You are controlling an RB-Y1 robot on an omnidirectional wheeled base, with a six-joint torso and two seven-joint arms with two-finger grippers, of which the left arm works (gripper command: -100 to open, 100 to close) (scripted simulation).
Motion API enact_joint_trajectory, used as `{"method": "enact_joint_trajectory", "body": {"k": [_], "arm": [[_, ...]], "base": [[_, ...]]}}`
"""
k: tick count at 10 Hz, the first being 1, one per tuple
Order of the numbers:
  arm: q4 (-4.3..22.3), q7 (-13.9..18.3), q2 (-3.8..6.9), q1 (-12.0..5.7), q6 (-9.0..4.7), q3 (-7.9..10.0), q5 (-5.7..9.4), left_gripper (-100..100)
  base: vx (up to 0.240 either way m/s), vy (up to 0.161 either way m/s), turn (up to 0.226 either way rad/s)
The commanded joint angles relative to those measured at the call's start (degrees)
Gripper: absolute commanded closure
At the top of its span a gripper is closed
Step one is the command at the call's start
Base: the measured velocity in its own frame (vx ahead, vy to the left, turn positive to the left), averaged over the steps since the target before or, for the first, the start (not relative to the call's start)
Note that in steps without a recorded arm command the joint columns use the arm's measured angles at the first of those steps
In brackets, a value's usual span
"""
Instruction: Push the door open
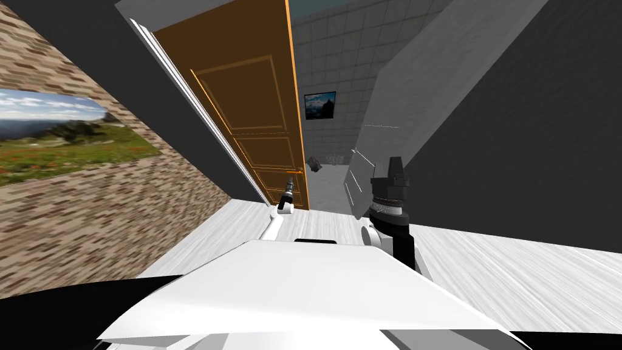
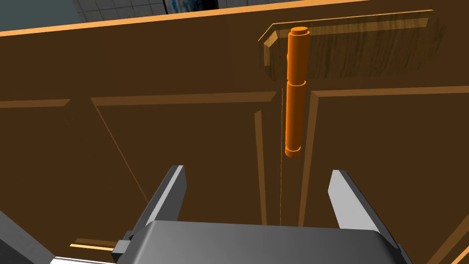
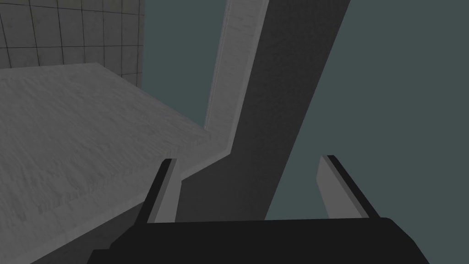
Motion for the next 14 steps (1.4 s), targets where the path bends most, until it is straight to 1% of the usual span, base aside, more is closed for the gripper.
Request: {"method": "enact_joint_trajectory", "body": {"k": [1, 7, 8, 10, 11, 12, 13, 14], "arm": [[2.42, 0.12, -0.36, -1.23, -0.39, 0.08, 0.2, -100], [8.15, 0.25, -1.9, -4.62, -0.53, 0.38, 0.75, -100], [9.46, 0.29, -2.34, -5.39, -0.56, 0.45, 0.88, -100], [10.78, 0.32, -2.78, -6.17, -0.59, 0.51, 1.01, -100], [12.12, 0.35, -3.3, -6.96, -0.62, 0.58, 1.14, -100], [11.79, 0.18, -3.17, -6.75, -0.83, 0.69, 1.06, -100], [12.03, 0.14, -1.41, -6.86, -0.92, 0.82, 1.12, -100], [12.09, 0.16, -0.59, -6.87, -0.97, 0.89, 1.14, -100]], "base": [[0.034, 0.147, -0.085], [0.023, 0.118, -0.077], [0.026, 0.134, -0.087], [0.02, 0.119, -0.063], [0.024, 0.147, -0.081], [0.011, 0.072, -0.028], [0.078, 0.017, -0.019], [0.163, -0.005, -0.026]]}}
